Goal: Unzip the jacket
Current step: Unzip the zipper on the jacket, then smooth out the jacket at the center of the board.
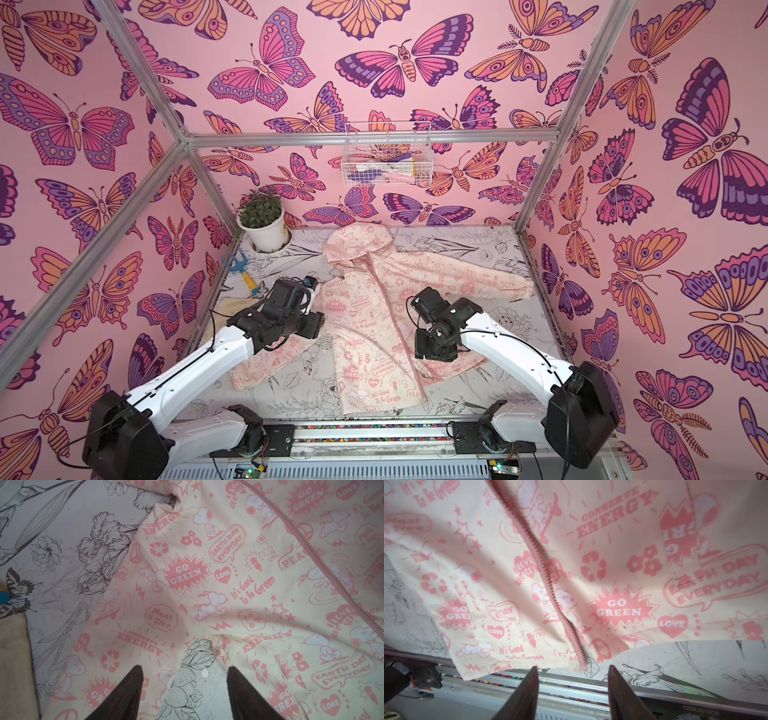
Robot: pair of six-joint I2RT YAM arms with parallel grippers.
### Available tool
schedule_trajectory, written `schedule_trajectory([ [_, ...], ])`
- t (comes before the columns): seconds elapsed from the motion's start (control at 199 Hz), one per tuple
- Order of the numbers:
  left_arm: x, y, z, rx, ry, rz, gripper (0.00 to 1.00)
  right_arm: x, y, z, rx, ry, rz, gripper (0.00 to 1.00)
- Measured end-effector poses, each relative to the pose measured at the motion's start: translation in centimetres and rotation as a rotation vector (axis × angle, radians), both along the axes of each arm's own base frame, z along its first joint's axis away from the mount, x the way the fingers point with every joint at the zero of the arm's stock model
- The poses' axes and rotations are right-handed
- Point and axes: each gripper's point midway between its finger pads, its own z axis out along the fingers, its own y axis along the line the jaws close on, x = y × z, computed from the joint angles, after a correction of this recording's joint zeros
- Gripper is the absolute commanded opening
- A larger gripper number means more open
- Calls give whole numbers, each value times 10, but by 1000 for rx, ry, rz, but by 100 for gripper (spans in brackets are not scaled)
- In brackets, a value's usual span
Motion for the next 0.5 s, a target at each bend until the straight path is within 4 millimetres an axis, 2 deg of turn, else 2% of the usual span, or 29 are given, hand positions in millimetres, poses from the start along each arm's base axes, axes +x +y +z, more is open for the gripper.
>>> schedule_trajectory([
  [0.105,6,2,1,9,-1,5,67,-5,-8,-12,-23,37,-20,61],
  [0.291,8,3,-1,11,1,4,67,-39,-20,-28,16,99,-65,64],
  [0.401,10,1,-2,0,-5,-2,67,-54,-21,-35,71,119,-103,66],
  [0.502,10,-2,-5,-8,3,-9,67,-59,-17,-41,113,130,-134,66],
])
